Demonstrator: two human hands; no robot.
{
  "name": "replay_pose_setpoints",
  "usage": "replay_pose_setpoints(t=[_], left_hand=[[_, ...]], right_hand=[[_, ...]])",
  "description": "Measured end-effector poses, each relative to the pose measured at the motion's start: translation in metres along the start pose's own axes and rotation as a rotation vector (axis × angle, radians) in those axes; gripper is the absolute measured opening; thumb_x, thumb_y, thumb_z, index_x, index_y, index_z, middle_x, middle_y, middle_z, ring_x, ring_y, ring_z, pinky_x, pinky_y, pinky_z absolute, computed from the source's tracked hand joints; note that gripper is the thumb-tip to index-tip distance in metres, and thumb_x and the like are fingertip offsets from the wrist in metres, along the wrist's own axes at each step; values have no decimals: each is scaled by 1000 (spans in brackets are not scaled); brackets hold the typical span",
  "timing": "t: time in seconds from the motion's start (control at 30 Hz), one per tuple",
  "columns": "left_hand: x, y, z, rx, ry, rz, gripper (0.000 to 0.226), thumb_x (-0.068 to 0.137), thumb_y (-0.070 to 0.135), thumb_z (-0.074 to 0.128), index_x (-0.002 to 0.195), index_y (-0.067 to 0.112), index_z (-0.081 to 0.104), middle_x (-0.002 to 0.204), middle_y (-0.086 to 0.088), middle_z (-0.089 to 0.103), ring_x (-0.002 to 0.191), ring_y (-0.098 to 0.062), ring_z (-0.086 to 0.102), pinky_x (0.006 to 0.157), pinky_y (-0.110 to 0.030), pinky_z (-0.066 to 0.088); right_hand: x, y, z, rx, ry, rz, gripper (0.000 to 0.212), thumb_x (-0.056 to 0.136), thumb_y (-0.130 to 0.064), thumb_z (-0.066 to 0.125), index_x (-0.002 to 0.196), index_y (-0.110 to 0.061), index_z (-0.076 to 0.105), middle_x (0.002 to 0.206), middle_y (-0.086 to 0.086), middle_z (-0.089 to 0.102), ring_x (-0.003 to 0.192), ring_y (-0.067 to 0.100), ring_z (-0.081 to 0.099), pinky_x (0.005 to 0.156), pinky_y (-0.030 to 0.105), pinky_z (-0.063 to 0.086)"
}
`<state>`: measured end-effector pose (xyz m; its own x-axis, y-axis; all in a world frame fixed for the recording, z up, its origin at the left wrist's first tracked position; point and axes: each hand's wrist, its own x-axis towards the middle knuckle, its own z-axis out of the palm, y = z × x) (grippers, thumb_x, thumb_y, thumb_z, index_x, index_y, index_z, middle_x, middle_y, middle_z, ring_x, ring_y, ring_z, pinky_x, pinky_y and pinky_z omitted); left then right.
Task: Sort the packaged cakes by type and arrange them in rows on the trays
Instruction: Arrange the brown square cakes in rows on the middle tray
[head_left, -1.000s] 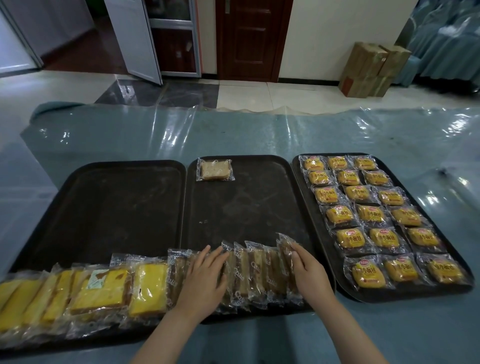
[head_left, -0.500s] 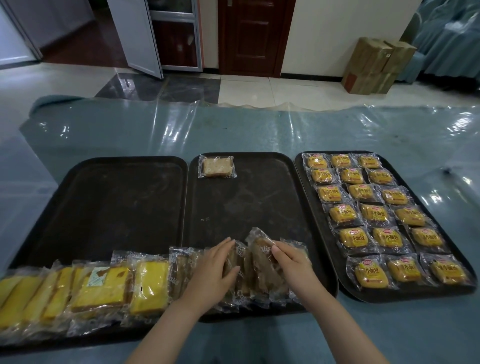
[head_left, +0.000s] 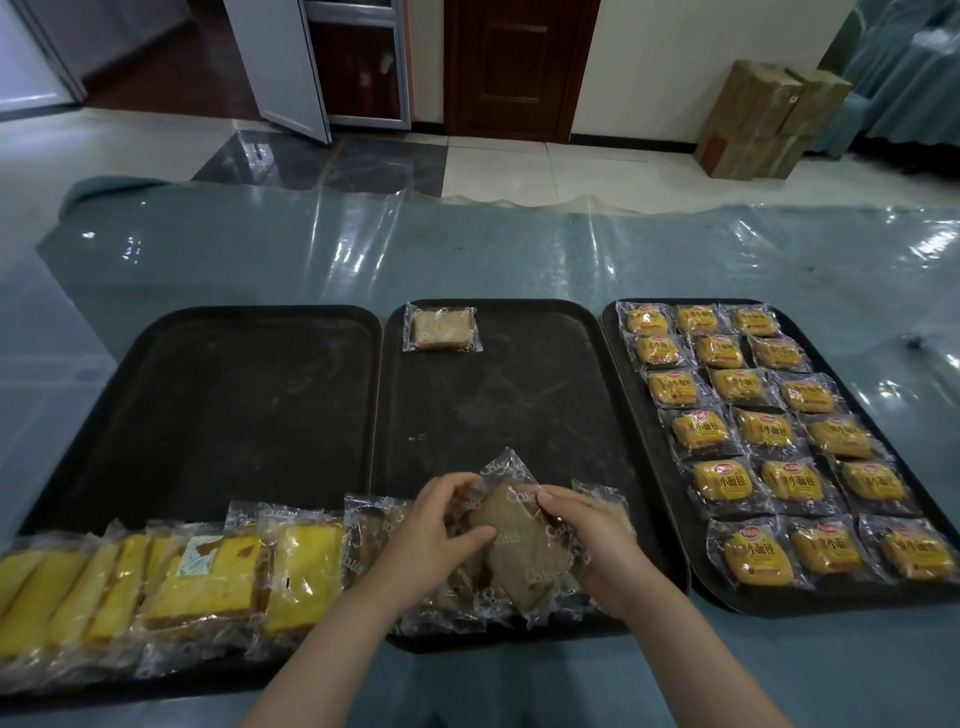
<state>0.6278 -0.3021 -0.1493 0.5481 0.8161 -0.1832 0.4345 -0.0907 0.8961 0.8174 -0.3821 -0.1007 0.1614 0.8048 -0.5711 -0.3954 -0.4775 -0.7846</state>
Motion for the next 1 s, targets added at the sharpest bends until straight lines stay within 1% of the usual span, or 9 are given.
replay_pose_setpoints(t=[0.13,0.3,0.37,0.47,0.57,0.63,0.73,0.9,1.0], left_hand=[[6,1,0,-43,51,-24,40,83,24,78,109,40,52,121,15,50,109,3,54,93,-20,48],[15,0,-2,-117,121,-78,32,83,24,78,100,32,51,109,12,57,95,1,58,73,-11,43],[20,-4,-4,-222,98,-103,30,84,21,77,95,32,51,103,9,61,95,-7,61,73,-17,47],[27,-11,-8,-334,73,-156,29,84,20,77,89,37,53,101,2,68,100,-18,65,85,-40,56],[35,-16,-10,-361,119,-202,27,84,21,76,94,30,52,97,3,68,97,-18,66,88,-40,56],[43,-18,-11,-368,196,-232,27,85,23,77,97,27,53,99,3,67,96,-17,67,88,-38,55],[58,-16,-14,-336,283,-272,28,85,28,76,102,27,54,103,0,68,96,-17,68,87,-38,56],[89,-10,-16,-241,287,-276,35,86,32,75,110,25,51,105,3,65,96,-12,66,85,-35,56],[110,-10,-19,-76,228,-216,35,89,35,70,115,28,46,109,11,60,98,-3,59,77,-20,47]], right_hand=[[6,-5,2,23,-29,9,33,92,-24,61,114,-1,72,119,25,67,110,37,66,100,50,51],[12,-11,4,122,-36,10,48,99,-45,45,113,-8,72,116,17,71,106,32,69,94,47,51],[16,-13,5,164,-29,-1,54,98,-52,42,117,-9,68,118,17,71,110,34,67,98,51,50],[24,-13,6,178,-61,-1,58,97,-55,38,122,-10,64,121,16,69,116,36,64,96,51,52],[32,-14,5,166,-107,-37,53,96,-49,44,126,-9,62,126,15,67,119,33,62,94,47,54],[42,-11,4,161,-132,-59,43,99,-33,54,130,-4,58,129,19,64,121,36,60,100,53,50],[59,-5,5,114,0,-54,35,90,-11,68,124,-5,58,119,18,69,108,33,69,96,50,54],[88,-10,5,-202,174,-140,31,92,-12,68,121,-19,60,104,3,75,92,20,74,84,44,61],[110,-21,-2,-145,207,-139,29,94,-6,63,121,-15,58,110,6,70,96,19,72,77,32,61]])
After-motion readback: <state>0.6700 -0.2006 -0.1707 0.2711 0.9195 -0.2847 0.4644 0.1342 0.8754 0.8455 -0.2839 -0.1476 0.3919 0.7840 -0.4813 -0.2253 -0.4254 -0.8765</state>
